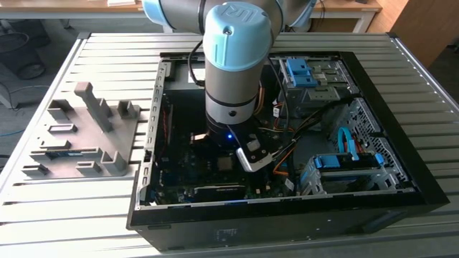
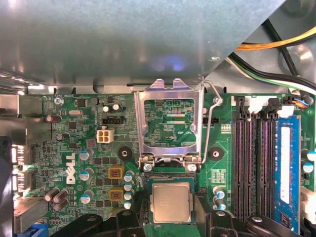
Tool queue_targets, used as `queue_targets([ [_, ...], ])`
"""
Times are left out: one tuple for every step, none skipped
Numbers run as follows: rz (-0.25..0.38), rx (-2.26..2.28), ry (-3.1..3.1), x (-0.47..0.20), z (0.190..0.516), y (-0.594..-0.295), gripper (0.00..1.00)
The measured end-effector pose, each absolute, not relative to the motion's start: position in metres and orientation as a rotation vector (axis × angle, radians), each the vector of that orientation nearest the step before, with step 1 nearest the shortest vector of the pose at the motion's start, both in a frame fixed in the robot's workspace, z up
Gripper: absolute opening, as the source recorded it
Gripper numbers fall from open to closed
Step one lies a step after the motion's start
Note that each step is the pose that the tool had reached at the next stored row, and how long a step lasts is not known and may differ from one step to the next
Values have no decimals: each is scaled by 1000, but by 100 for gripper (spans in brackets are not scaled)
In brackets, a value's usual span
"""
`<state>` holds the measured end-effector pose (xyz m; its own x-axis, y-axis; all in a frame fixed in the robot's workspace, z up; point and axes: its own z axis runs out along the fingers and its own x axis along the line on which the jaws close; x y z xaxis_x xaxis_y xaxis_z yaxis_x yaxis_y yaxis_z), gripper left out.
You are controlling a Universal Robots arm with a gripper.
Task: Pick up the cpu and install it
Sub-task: 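Place the cpu into insertion slot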
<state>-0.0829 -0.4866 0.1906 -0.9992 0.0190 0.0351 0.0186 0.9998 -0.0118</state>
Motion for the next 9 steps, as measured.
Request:
queue_targets([
  [18, -29, -3106, -83, 191, -487, 52],
  [18, -29, -3106, -83, 191, -487, 52],
  [18, -29, -3106, -84, 191, -487, 52],
  [18, -29, -3106, -84, 191, -487, 52],
  [18, -29, -3106, -84, 191, -487, 52],
  [18, -29, -3106, -84, 191, -487, 52],
  [18, -29, -3106, -84, 191, -487, 52],
  [18, -29, -3106, -84, 191, -487, 52],
  [18, -29, -3106, -84, 191, -487, 52],
])
